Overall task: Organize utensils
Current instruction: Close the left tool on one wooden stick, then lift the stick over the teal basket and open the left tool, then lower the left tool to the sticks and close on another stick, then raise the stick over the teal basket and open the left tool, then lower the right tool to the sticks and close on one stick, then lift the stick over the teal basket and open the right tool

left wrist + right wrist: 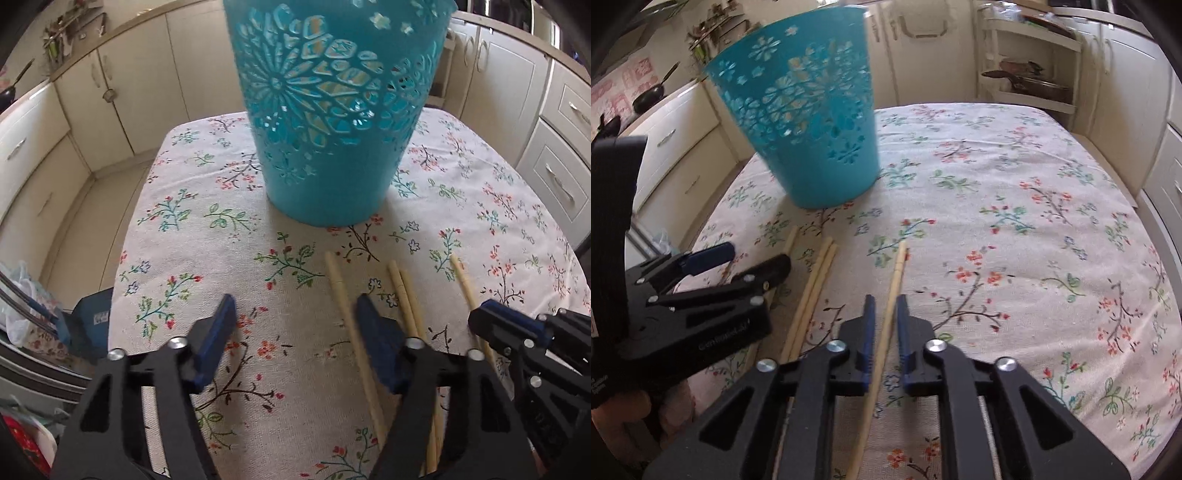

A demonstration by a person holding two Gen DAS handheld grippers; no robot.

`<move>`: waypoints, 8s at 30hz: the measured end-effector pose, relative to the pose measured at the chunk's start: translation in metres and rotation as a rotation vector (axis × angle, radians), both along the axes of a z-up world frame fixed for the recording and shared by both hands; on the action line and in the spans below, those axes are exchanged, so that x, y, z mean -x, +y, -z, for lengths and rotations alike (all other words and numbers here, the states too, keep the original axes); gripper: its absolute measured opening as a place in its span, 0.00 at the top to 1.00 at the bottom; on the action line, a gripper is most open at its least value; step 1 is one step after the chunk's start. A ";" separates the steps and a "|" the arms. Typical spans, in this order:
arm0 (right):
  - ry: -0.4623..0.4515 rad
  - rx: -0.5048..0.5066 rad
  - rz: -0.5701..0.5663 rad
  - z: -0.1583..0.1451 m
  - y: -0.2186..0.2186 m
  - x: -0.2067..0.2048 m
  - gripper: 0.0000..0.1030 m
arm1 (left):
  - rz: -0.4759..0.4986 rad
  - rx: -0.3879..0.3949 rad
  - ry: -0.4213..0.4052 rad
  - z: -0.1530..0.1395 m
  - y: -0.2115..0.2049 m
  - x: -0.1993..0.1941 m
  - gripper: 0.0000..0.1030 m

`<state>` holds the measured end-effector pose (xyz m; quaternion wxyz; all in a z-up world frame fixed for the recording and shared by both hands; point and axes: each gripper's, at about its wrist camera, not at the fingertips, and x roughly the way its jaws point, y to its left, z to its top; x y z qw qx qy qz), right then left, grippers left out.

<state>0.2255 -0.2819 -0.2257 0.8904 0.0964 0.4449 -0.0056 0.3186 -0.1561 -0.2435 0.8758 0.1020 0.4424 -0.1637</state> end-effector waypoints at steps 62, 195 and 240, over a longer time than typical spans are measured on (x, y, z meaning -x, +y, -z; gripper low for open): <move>-0.047 -0.094 -0.064 0.003 -0.009 -0.006 0.56 | -0.039 0.363 -0.201 -0.211 0.045 -0.041 0.95; -0.025 -0.153 -0.107 -0.037 -0.001 0.024 0.94 | -0.202 0.079 -0.090 -0.017 0.050 -0.022 0.08; -0.655 -0.388 0.074 -0.223 -0.011 -0.081 0.94 | -0.198 0.081 -0.080 -0.012 0.049 -0.020 0.08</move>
